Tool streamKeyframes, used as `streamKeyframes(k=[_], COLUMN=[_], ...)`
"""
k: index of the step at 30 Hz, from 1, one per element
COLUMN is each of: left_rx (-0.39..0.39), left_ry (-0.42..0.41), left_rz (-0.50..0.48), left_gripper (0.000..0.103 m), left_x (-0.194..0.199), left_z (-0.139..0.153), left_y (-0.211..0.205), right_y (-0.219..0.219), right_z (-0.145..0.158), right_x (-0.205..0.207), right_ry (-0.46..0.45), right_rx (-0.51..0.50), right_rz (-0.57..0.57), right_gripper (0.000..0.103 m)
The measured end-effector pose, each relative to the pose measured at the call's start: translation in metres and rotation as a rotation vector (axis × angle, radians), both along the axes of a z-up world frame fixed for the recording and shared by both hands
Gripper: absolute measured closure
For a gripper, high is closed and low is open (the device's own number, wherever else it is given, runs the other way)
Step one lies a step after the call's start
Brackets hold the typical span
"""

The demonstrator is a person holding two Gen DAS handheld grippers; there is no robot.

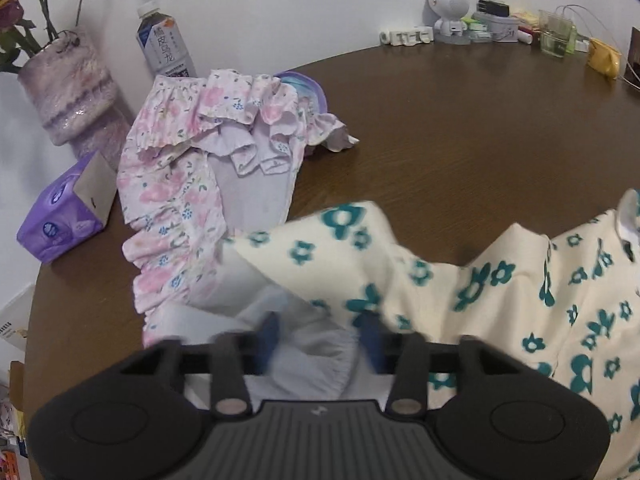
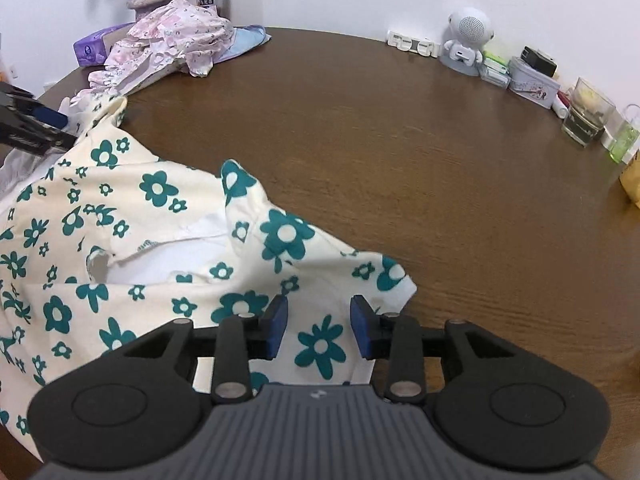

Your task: Fold clothes

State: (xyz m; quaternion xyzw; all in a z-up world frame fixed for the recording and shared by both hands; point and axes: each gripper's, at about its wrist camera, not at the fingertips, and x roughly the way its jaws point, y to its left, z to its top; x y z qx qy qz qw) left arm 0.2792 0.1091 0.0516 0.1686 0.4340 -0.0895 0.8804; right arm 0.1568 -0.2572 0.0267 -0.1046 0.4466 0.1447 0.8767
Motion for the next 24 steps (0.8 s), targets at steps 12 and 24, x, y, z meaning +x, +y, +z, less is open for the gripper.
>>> streamKeyframes(k=[12,24], left_rx=[-0.161,-0.231], left_ry=[-0.033,-0.162], left_rz=[0.240,0.160], left_gripper=[0.081,0.045], left_x=[-0.027,-0.193], left_z=[0.000,0.035], left_y=[0.054,0.054], right_y=[0.003,-0.014], right_z=[-0.005,0.021], right_x=[0.027,-0.045], right_ry=[-0.014,-0.104], right_rx=[0.003,0.182], right_rz=[-0.028,0.047], right_gripper=[0.069,0.059])
